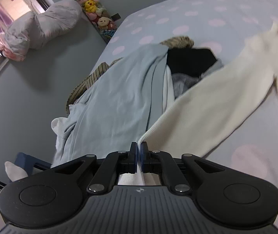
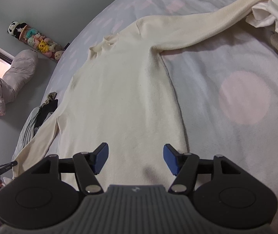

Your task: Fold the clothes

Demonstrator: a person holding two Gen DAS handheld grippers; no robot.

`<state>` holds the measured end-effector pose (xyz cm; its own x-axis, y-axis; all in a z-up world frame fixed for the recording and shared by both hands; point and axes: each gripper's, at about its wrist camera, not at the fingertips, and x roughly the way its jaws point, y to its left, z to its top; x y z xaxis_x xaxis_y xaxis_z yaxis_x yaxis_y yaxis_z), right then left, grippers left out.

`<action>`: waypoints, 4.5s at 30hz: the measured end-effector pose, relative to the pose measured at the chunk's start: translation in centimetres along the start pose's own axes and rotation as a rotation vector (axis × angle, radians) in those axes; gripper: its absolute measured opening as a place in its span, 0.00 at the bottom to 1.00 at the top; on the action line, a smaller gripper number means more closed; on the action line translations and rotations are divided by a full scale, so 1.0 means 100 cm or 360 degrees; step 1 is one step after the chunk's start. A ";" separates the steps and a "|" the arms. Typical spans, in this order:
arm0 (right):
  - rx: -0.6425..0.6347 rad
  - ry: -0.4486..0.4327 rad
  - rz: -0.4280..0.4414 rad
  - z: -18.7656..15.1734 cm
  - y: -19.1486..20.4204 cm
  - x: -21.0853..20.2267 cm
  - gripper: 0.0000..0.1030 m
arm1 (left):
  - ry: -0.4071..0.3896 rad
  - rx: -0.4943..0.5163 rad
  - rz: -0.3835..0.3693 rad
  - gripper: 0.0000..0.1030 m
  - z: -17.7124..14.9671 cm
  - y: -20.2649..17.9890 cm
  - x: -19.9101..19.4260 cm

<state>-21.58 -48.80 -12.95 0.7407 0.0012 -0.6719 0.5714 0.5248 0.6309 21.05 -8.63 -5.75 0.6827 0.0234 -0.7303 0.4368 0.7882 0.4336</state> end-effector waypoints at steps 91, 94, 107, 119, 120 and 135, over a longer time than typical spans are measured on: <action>-0.1496 -0.0320 -0.0954 0.138 0.068 0.174 0.40 | -0.0299 0.0850 -0.0677 0.45 0.074 -0.262 0.048; -0.1743 -0.0305 -0.1041 0.131 0.075 0.191 0.39 | -0.0383 0.0942 -0.0610 0.46 0.069 -0.267 0.045; -0.2077 -0.0288 -0.1208 0.126 0.095 0.199 0.06 | -0.0622 0.1333 -0.0300 0.06 0.054 -0.292 0.036; -0.2310 -0.0178 -0.1191 0.072 0.098 0.163 0.05 | -0.0526 0.1286 -0.0293 0.03 0.055 -0.254 0.041; -0.2319 -0.0150 -0.1188 0.066 0.094 0.165 0.05 | -0.0516 0.1275 -0.0298 0.03 0.053 -0.253 0.042; -0.2215 -0.0135 -0.1233 0.047 0.077 0.153 0.07 | -0.0351 0.1009 -0.0378 0.04 0.024 -0.224 0.058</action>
<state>-4.17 -48.76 -16.54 0.4812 -0.6438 -0.5949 0.0837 0.7093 -0.6999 16.62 -27.58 -18.42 0.6002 -0.2826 -0.7483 0.7994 0.2455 0.5484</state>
